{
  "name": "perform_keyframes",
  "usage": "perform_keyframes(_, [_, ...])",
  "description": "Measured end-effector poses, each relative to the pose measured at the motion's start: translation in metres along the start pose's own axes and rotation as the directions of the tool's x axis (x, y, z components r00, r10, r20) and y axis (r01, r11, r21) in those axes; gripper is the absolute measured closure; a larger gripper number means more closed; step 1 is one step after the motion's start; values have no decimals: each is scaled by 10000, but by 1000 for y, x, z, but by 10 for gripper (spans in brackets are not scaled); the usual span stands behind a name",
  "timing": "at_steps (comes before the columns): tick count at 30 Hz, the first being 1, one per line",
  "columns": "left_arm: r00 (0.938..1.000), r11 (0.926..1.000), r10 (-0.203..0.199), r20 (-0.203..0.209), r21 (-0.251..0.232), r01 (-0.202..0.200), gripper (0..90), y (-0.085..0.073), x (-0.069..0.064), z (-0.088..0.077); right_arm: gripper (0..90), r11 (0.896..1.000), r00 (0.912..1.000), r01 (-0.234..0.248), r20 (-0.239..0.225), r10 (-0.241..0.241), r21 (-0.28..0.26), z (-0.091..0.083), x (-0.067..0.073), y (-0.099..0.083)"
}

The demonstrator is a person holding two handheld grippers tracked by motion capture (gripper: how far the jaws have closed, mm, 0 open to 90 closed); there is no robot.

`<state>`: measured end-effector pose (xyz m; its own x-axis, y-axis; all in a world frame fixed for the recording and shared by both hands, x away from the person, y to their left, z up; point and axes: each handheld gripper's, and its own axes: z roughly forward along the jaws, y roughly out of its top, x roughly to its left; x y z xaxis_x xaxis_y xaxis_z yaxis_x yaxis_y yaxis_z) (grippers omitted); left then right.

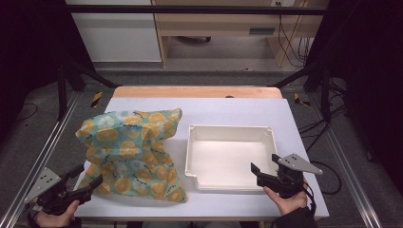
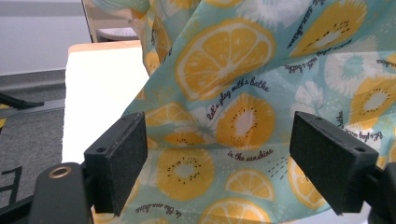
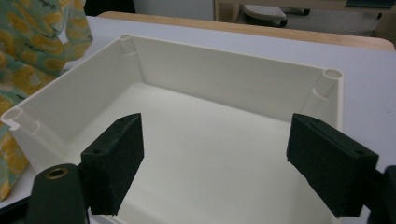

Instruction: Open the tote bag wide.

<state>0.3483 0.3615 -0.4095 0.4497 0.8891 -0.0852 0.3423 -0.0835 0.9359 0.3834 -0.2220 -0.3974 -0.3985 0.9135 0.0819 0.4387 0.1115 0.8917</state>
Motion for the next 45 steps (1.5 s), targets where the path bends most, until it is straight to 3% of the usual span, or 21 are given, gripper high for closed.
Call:
perform_keyframes(7, [10000,9999,56,-33,-102,-56,195,6,0,-2,215,9995,9993,259,-265,-263,-164,4,15,9])
perform_keyframes(21, [9998,9994,172,-47,-316,-174,205,20,0,-5,207,9986,9946,253,-996,-298,-460,12,37,26])
perform_keyframes(30, [9988,9974,490,-71,-516,-493,223,34,-2,-11,216,9956,9844,693,-1576,-785,-632,24,66,42])
perform_keyframes(45, [9977,9953,672,4,-697,-670,302,54,-6,-8,293,9923,9664,904,-2333,-1081,-852,37,99,59])
